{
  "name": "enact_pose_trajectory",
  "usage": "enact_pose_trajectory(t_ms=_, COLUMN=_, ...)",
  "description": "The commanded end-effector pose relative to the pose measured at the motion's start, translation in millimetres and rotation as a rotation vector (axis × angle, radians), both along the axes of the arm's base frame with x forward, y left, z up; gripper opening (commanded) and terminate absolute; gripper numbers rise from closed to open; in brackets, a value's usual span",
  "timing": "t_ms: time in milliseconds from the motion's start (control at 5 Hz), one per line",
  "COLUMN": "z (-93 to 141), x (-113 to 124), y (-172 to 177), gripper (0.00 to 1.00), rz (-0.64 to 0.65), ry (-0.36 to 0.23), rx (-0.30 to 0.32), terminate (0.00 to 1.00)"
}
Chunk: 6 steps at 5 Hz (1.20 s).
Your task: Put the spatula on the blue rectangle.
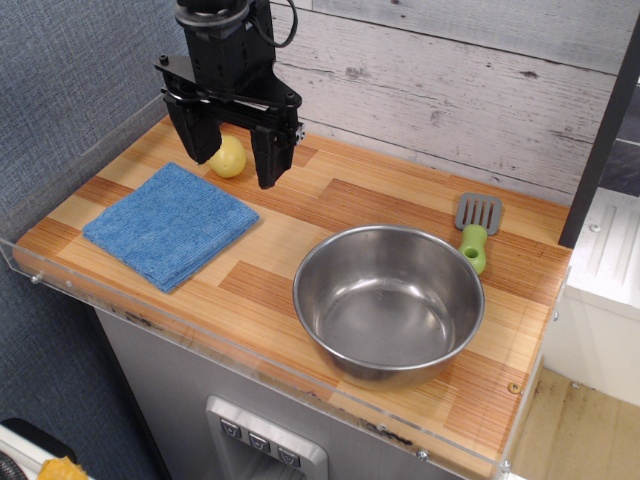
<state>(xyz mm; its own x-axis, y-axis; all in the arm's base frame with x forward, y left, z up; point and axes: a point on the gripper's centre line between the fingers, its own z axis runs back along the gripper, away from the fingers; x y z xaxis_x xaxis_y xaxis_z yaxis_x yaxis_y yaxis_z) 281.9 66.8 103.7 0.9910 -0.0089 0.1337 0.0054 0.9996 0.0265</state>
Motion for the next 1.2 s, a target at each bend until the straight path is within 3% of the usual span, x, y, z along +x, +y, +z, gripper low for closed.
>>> enact_pose_trajectory(t_ms=0, z=0, x=0, y=0, gripper=1.00, rz=0.000, ry=0.000, rx=0.000, terminate=0.00)
enact_pose_trajectory(t_ms=400, z=17, x=53, y=-63, gripper=1.00, rz=-0.128, ry=-0.055, rx=-0.018, terminate=0.00)
enact_pose_trajectory(t_ms=600, z=26, x=69, y=-88, gripper=1.00, rz=-0.111, ry=-0.075, rx=-0.029, terminate=0.00)
enact_pose_trajectory(t_ms=800, z=20, x=85, y=-113, gripper=1.00, rz=-0.103, ry=-0.056, rx=-0.048, terminate=0.00)
enact_pose_trajectory(t_ms=1000, z=-1, x=96, y=-140, gripper=1.00, rz=-0.072, ry=-0.015, rx=-0.045, terminate=0.00)
